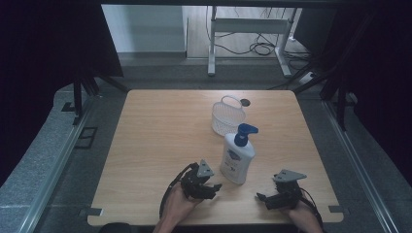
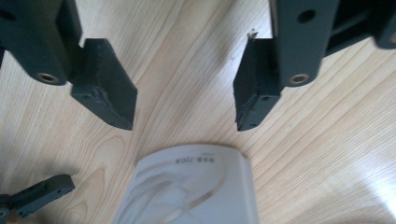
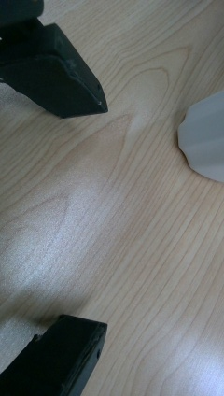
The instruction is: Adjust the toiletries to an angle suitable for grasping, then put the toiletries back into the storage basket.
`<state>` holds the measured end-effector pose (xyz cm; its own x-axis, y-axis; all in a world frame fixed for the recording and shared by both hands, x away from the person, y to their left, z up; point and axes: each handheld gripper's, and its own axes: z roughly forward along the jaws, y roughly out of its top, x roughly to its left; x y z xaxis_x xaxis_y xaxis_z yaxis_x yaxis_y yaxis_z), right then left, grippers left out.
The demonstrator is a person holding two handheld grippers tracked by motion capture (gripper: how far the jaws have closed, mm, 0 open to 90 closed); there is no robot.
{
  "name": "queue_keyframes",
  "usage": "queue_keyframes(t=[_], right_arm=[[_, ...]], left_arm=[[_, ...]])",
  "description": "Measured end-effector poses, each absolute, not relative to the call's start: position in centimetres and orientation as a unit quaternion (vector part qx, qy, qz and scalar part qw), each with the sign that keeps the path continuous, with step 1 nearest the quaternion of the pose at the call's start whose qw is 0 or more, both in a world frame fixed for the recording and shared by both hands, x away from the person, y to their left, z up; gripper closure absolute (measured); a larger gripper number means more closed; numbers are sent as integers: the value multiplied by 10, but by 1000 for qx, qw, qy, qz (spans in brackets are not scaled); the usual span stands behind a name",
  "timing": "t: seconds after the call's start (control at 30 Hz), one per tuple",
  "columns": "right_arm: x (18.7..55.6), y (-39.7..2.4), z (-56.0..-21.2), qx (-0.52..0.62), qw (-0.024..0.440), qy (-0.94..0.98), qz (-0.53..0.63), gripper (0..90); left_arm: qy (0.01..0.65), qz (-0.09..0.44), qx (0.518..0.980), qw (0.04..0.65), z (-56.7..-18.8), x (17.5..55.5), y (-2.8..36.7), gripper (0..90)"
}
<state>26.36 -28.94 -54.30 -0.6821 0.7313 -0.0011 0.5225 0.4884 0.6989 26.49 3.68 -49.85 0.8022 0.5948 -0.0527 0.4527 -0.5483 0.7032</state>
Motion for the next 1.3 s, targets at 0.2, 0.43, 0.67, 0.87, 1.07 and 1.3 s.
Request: queue_keyframes(t=[0.2,0.43,0.67,0.87,1.07,1.3], right_arm=[[264,-289,-543,369,151,849,346,0],[264,-289,-543,369,151,849,346,0],[264,-289,-543,369,151,849,346,0],[263,-289,-543,370,151,849,346,0],[262,-289,-543,371,151,848,346,0],[261,-287,-540,366,155,852,340,0]], left_arm=[[313,106,869,368,-500,258,53,237],[331,113,864,361,-503,252,68,133],[347,112,859,360,-508,246,84,121],[360,111,852,364,-515,246,93,119],[361,119,854,356,-525,246,95,115],[357,134,859,342,-533,247,96,114]])
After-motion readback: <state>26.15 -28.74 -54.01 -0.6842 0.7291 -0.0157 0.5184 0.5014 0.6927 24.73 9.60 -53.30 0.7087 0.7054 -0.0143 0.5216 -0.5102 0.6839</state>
